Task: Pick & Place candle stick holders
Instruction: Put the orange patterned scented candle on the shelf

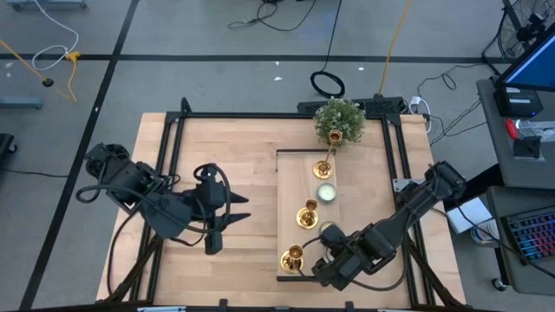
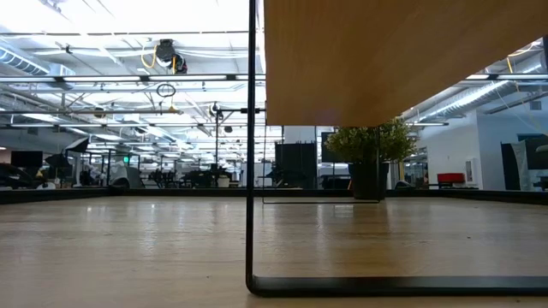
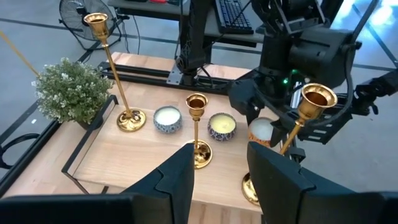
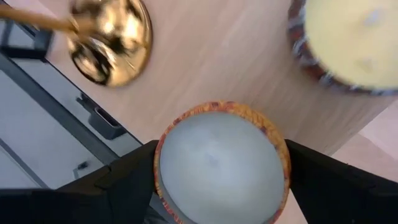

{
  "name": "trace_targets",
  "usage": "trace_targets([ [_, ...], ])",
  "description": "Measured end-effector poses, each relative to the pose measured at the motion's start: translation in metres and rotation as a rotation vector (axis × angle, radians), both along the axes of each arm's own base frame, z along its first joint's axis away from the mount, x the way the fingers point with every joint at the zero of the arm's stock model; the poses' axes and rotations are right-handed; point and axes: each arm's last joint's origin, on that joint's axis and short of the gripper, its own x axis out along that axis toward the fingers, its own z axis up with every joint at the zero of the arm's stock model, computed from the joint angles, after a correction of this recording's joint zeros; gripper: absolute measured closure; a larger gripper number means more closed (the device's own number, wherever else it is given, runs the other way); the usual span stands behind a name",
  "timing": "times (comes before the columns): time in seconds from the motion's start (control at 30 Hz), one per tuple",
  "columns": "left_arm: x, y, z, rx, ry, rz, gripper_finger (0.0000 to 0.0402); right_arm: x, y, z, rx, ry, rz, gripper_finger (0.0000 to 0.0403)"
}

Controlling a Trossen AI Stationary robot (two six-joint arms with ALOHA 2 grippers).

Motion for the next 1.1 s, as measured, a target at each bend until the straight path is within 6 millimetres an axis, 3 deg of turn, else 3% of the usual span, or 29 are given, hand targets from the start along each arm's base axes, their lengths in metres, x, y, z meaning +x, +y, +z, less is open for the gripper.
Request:
trace_targets([
  [0.2,0.0,0.0,0.0,0.005,0.002,-0.001,0.025,-0.005,-0.006,0.013,-0.015,-0.058,-0.019,0.0078],
  [0.57,0.0,0.0,0.0,0.011,0.004,-0.004,0.025,-0.007,-0.007,0.012,-0.006,-0.031,-0.003,0.0075],
  [0.9,0.0,0.0,0.0,0.01,0.004,-0.004,0.025,-0.006,-0.007,0.012,-0.009,-0.033,0.005,0.0022],
  [1.1,0.0,0.0,0.0,0.009,0.004,-0.003,0.025,-0.005,-0.007,0.017,0.006,-0.07,0.029,0.002],
])
